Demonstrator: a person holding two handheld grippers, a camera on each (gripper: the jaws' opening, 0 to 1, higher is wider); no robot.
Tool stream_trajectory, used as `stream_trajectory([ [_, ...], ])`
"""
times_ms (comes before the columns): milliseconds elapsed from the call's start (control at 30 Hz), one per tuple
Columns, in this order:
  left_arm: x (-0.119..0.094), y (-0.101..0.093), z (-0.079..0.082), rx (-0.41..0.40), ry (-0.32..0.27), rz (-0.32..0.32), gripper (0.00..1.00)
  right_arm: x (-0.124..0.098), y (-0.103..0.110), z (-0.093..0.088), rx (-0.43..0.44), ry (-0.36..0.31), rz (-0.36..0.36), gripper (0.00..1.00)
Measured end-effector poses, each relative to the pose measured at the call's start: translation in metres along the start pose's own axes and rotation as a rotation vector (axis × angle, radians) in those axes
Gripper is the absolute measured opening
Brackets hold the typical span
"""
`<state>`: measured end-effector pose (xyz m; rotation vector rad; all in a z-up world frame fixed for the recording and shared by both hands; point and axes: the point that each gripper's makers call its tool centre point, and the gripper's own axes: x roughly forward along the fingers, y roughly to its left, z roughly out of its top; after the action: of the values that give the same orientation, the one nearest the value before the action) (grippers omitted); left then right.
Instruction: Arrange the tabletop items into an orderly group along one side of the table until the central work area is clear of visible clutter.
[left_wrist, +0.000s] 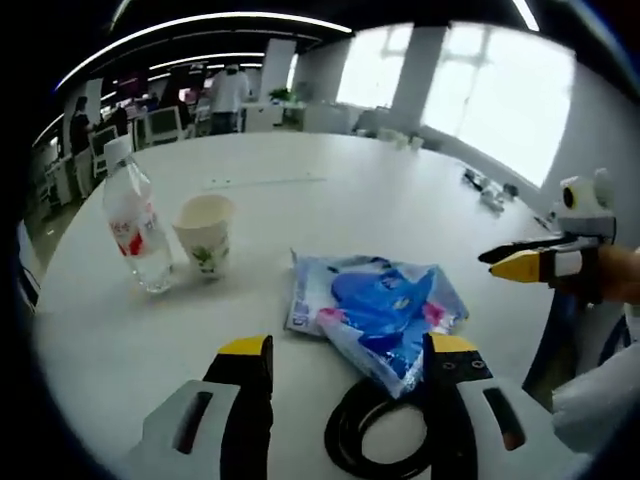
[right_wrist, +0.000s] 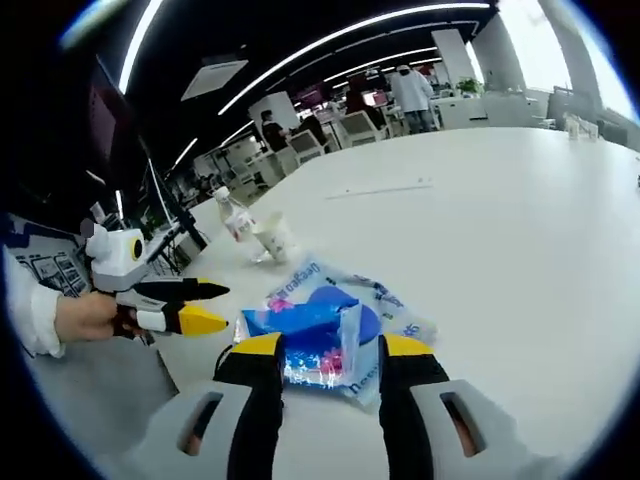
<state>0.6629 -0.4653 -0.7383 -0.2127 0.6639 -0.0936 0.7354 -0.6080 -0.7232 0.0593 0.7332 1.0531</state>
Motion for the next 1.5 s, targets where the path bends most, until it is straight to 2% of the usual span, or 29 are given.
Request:
stream_trajectory([
  [200, 0.009, -0.010, -0.010, 0.002, 0.026, -0.002, 0.53, 0.009, -0.007, -0.009, -0.008, 0.035, 0.001, 0.33],
  [267, 0.012, -0.010, -0.013, -0.001, 0.039, 0.010, 0.52, 0.019, -0.011, -0.013, -0.013, 0.050, 0.006, 0.32],
  [433, 0.017, -0.011, -0.017, -0.015, 0.047, 0.016, 0.49, 0.028, -0.001, -0.014, -0.024, 0.065, 0.034, 0.29],
  [700, 0.022, -0.012, -0.023, -0.040, 0.058, 0.023, 0.48, 0.040, 0.002, -0.021, -0.035, 0.097, 0.054, 0.29],
  [833, 0.023, -0.014, -0.030, -0.035, 0.082, 0.027, 0.41, 0.045, 0.001, -0.025, -0.042, 0.115, 0.063, 0.28],
  [967, 0.024, -0.019, -0.030, -0.089, 0.074, 0.021, 0.38, 0.044, 0.001, -0.026, -0.036, 0.125, 0.067, 0.26],
  [1000, 0.025, -0.021, -0.035, -0.087, 0.098, 0.018, 0.36, 0.044, 0.000, -0.027, -0.033, 0.127, 0.068, 0.25],
  [1100, 0.026, -0.020, -0.039, -0.080, 0.109, 0.021, 0.26, 0.048, -0.003, -0.031, -0.038, 0.141, 0.066, 0.20],
  [1200, 0.024, -0.022, -0.039, -0.127, 0.104, 0.019, 0.16, 0.048, -0.004, -0.035, -0.047, 0.147, 0.075, 0.11],
  [1300, 0.023, -0.021, -0.038, -0.105, 0.100, 0.027, 0.12, 0.048, -0.006, -0.036, -0.064, 0.142, 0.065, 0.01],
  [1500, 0.024, -0.025, -0.033, -0.092, 0.091, 0.032, 0.05, 0.047, -0.003, -0.030, -0.046, 0.112, 0.074, 0.00],
])
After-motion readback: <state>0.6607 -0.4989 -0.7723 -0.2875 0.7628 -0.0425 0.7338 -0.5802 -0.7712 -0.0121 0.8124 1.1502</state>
